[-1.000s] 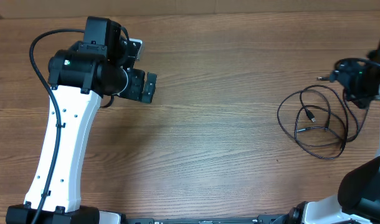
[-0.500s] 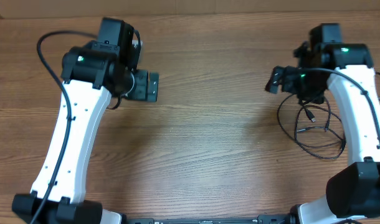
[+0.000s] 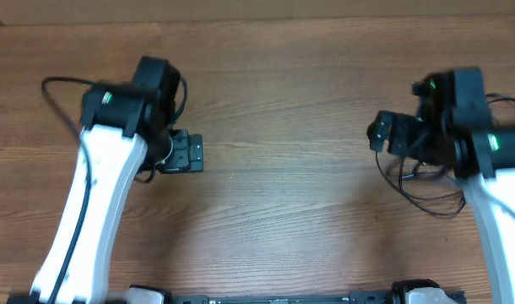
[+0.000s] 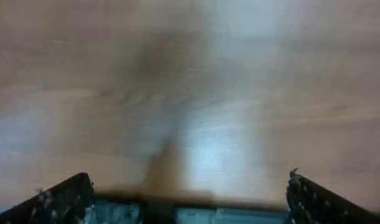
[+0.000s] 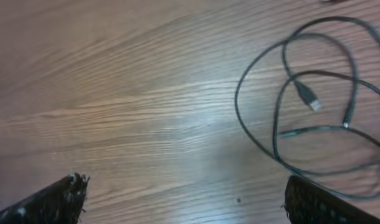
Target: Untangle cables
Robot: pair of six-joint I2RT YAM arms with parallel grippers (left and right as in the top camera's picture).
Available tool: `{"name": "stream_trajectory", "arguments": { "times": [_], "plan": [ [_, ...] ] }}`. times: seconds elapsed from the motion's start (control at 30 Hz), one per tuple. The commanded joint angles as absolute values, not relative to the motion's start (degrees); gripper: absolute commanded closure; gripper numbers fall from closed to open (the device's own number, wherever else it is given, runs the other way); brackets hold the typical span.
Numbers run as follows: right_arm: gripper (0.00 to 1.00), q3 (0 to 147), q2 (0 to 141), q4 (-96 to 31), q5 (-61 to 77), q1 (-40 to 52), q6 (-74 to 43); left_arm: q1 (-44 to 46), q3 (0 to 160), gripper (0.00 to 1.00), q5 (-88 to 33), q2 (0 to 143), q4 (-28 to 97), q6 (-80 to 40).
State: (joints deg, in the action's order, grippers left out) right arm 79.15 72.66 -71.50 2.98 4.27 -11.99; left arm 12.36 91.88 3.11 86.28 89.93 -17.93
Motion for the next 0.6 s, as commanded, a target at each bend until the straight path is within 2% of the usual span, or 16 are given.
{"name": "stream_trajectory", "arguments": {
  "times": [0.0, 0.23, 0.37, 0.57],
  "plan": [
    [0.00, 71.7, 60.8, -68.1, 1.3, 4.5, -13.8, 12.5, 82.6, 0.00, 6.0, 71.7, 82.4, -19.7],
    [0.00, 66.8, 46.4, -66.2, -1.5, 4.5, -13.7, 12.4, 67.3, 0.01, 6.4, 47.1, 68.4, -18.5],
    [0.00, 66.8, 43.5, -66.6, -1.4, 4.5, -13.7, 12.4, 65.0, 0.01, 6.4, 38.1, 68.0, -18.5],
    [0.00, 66.8, 43.9, -66.9, -1.4, 4.5, -13.7, 12.4, 65.0, 0.01, 6.4, 33.3, 71.2, -18.4]
  ]
}}
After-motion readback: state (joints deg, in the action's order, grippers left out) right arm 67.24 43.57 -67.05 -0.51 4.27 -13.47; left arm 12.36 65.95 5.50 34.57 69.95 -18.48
